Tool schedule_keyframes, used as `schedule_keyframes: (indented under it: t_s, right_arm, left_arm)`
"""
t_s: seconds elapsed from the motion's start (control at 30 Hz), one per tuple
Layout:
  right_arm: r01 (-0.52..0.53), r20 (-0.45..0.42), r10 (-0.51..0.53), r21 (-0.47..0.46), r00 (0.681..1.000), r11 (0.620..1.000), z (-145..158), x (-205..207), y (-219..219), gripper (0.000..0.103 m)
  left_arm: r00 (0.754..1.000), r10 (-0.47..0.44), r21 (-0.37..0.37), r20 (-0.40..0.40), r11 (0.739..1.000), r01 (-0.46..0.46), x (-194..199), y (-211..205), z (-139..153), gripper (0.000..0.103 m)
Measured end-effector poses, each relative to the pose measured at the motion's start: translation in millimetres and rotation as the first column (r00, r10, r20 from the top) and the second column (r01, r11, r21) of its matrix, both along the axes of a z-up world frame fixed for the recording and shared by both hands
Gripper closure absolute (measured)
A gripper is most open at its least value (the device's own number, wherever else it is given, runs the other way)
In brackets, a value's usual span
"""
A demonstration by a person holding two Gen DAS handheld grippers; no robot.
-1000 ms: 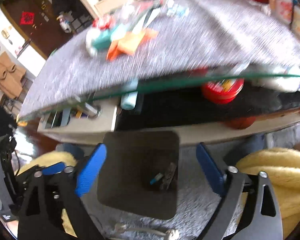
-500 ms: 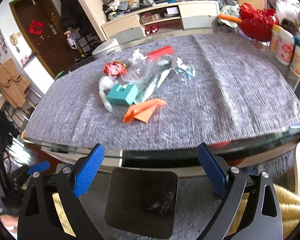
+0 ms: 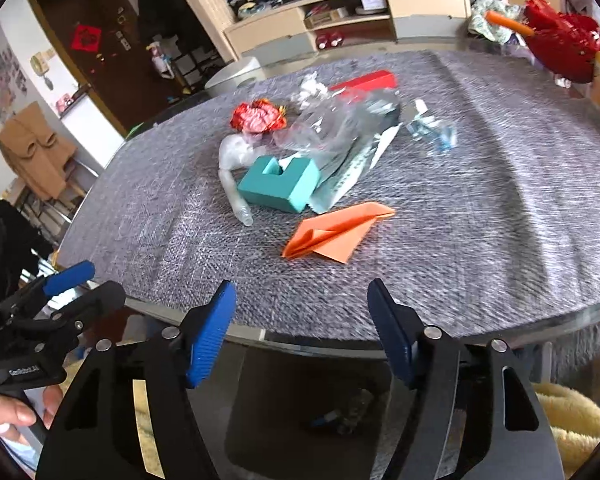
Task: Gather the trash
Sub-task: 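Grasp the orange paper plane with the right tool while the left tool grasps the white tube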
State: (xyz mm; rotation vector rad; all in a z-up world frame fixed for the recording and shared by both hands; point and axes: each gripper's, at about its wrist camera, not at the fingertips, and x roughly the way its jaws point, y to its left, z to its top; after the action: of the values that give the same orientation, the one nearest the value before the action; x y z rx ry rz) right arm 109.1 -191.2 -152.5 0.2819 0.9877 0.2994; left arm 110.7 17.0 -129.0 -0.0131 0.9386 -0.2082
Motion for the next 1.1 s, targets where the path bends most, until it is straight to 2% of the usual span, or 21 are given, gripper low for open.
schedule_keyframes:
  t_s: [0.07, 0.27, 0.3, 0.33, 0.37, 0.53, 0.8, 0.9, 1.07, 1.1]
  right_arm:
    - [0.002, -0.01, -0.002, 0.0, 1.0, 1.0, -7, 7, 5, 0.036]
    - [0.03, 0.039, -0.028, -0.061, 0.999, 0.998, -7, 22, 12, 0.038]
    - [0.036, 0.041, -0.033, -0.074, 0.999, 0.997, -6, 25, 12, 0.044]
    - [0.04, 0.042, -0.036, -0.087, 0.998, 0.995, -6, 28, 12, 0.057]
    - [0.04, 0.042, -0.036, -0.094, 0.998, 0.995, -6, 31, 11, 0.062]
    - [0.036, 0.046, -0.031, -0.116, 0.998, 0.993, -7, 34, 4, 0.074]
    - [0.071, 0.057, -0.066, -0.102, 0.996, 0.992, -10, 40, -25, 0.076]
    - [0.066, 0.057, -0.061, -0.087, 0.997, 0.994, -11, 40, -28, 0.076]
    - [0.049, 0.058, -0.045, -0.064, 0.997, 0.997, -10, 46, -26, 0.076]
    - [0.048, 0.06, -0.044, -0.062, 0.997, 0.997, -10, 46, -26, 0.076]
  left_arm:
    - [1.0, 0.001, -0.001, -0.005, 1.0, -0.001, 6, 1, -2, 0.01]
    - [1.0, 0.009, -0.009, -0.022, 1.0, -0.01, 26, 4, -10, 0.01]
    - [1.0, 0.01, -0.01, -0.023, 1.0, -0.01, 29, 4, -11, 0.01]
    - [1.0, 0.01, -0.013, -0.024, 1.0, -0.011, 32, 3, -12, 0.01]
    - [1.0, 0.009, -0.016, -0.025, 1.0, -0.009, 35, 3, -13, 0.01]
    - [0.999, -0.01, -0.034, -0.036, 0.999, 0.009, 54, -8, -20, 0.01]
    - [0.997, -0.052, -0.067, -0.055, 0.997, 0.048, 79, -41, -33, 0.01]
    - [0.997, -0.054, -0.027, -0.06, 0.998, 0.053, 88, -55, -41, 0.011]
    - [0.999, -0.04, 0.034, -0.035, 0.999, 0.042, 98, -63, -46, 0.026]
    - [0.999, -0.031, 0.045, -0.024, 0.998, 0.032, 100, -63, -45, 0.034]
